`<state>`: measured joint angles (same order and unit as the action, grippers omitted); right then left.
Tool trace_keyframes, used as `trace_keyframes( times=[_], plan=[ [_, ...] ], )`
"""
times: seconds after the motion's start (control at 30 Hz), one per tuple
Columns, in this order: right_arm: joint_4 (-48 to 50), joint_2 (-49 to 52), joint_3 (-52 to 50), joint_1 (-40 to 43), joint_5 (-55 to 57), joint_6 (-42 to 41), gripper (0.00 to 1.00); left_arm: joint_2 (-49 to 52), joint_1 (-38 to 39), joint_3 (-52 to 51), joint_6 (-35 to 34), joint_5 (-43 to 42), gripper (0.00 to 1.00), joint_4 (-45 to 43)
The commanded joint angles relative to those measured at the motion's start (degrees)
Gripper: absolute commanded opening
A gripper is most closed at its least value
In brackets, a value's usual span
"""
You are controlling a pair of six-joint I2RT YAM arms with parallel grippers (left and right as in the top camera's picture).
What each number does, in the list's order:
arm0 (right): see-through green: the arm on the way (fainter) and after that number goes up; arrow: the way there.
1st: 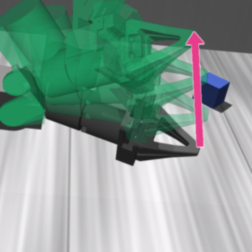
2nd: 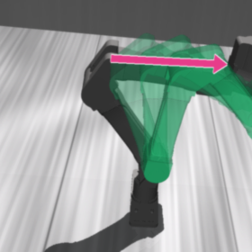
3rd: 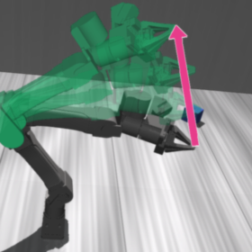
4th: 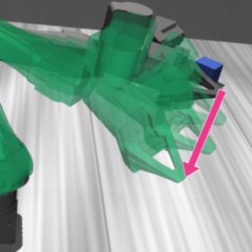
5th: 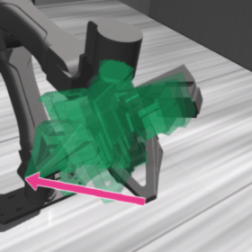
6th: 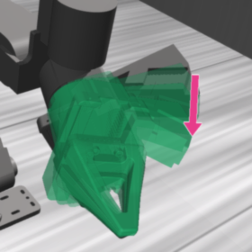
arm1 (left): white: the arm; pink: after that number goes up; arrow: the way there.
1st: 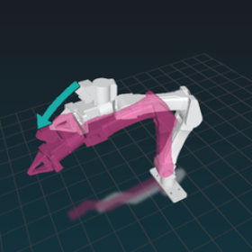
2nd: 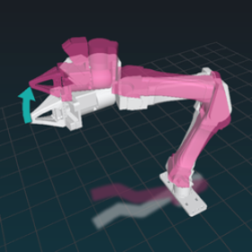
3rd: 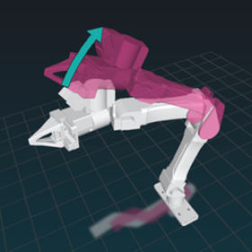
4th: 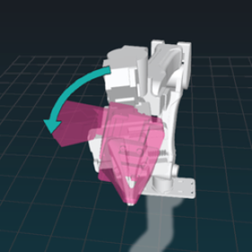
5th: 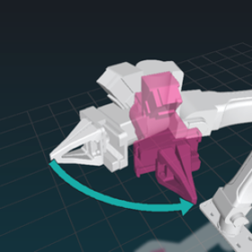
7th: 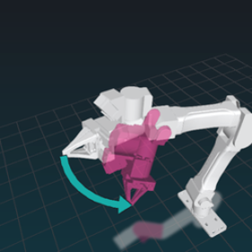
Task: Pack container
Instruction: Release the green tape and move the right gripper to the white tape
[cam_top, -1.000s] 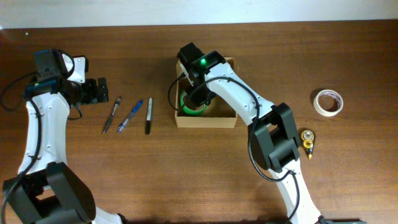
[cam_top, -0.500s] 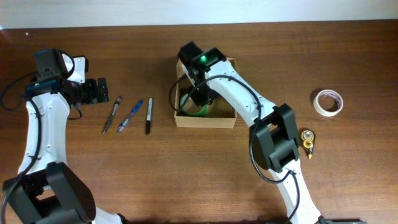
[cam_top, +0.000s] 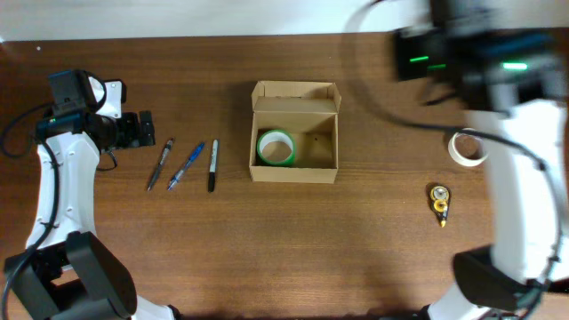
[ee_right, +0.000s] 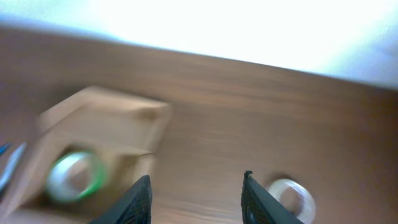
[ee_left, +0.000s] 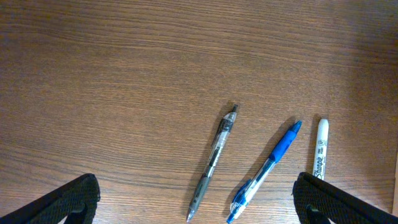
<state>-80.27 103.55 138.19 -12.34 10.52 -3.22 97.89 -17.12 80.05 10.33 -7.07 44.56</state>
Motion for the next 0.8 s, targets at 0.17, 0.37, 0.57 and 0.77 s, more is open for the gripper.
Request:
trace_keyframes(
  times=[0.17, 0.37, 0.57, 0.77],
  plan=[
    [-0.5, 2.1, -15.9, 24.6, -4.3, -13.9, 0.45, 0.0, -0.2, 1.2, 1.0, 0.0, 0.99, -0.1],
    [6.3, 6.7, -30.5, 33.2, -7.7, -20.3, 0.51, 0.0, -0.2, 1.2, 1.0, 0.0, 0.99, -0.1],
    [11.4, 11.2, -38.0, 37.5, -9.9, -21.3, 0.52, 0.0, -0.2, 1.2, 1.0, 0.0, 0.99, -0.1],
    [17.4, 14.7, -44.5, 39.5, -9.7, -21.3, 0.52, 0.0, -0.2, 1.2, 1.0, 0.0, 0.99, -0.1]
  ],
)
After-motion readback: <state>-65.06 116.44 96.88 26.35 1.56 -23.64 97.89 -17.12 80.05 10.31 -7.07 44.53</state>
